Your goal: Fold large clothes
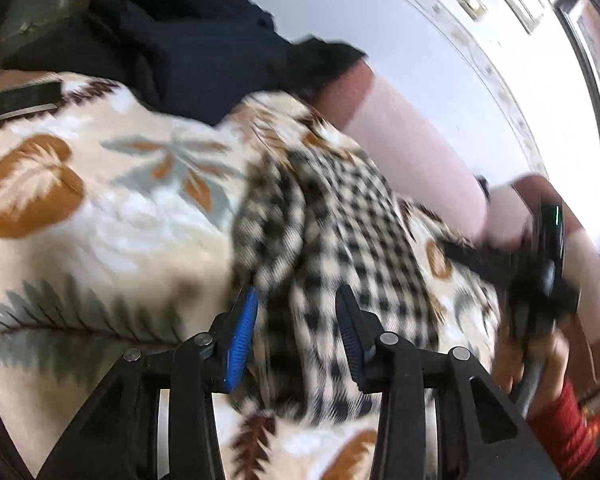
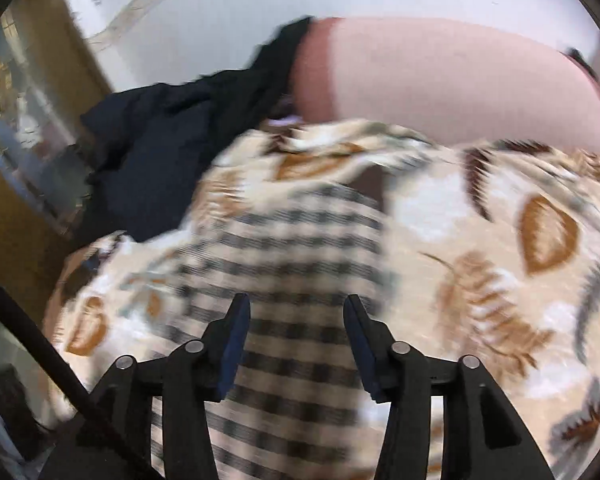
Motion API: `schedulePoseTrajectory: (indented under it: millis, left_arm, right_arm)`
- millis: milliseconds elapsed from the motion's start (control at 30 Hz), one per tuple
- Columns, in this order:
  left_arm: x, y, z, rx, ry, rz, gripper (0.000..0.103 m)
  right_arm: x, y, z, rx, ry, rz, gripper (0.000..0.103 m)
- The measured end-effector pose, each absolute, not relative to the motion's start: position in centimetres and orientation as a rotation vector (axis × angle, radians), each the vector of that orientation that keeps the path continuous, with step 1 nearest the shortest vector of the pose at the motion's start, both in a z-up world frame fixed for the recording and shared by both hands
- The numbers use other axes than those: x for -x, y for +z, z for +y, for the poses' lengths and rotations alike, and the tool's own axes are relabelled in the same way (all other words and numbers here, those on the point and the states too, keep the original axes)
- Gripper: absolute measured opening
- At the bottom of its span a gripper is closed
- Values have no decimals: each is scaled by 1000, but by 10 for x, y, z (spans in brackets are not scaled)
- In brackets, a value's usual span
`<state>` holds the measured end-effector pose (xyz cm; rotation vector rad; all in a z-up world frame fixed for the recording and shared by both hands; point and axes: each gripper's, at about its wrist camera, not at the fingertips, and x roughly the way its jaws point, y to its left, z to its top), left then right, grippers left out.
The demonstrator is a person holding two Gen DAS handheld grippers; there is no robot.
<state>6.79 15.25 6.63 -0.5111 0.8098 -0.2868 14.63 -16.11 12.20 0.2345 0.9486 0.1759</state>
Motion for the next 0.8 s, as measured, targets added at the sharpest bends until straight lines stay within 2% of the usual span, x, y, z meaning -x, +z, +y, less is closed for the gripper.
schedulePoseTrajectory:
  millis: [100,167,233,300,367,433,533,667,800]
  left_arm:
    - [-70,77,155,508,-263,735,38]
    - [-80,81,140,452,-271,710,40]
    - [-100,76,116,381,-284,709,46]
    - [-119,63,100,311,-259,742,46]
    - [-140,38,90,229,-154,856,46]
    - [-150,22,101,285,-136,904,46]
    - [-152,25,120,346,-94,914,49]
    - [-153,22,151,330,79,909,46]
    - [-149,22,184,510,43,916,46]
  right_arm:
    - [-135,97,-193,-313,124,980,53]
    - [-124,87,-204,-383,136,961,49]
    - [-113,87,-201,-390,159,930,48]
    - [-107,89,-189,-357,174,909,48]
    - [-95,89,-168,-303,200,903,48]
    - [-91,89,-161,-275,204,905,48]
    - [-78,86,-149,-212,211,910,48]
    - [-61,73,-141,-126,194,962,48]
    - [-42,57,-144,-127,183,1011,49]
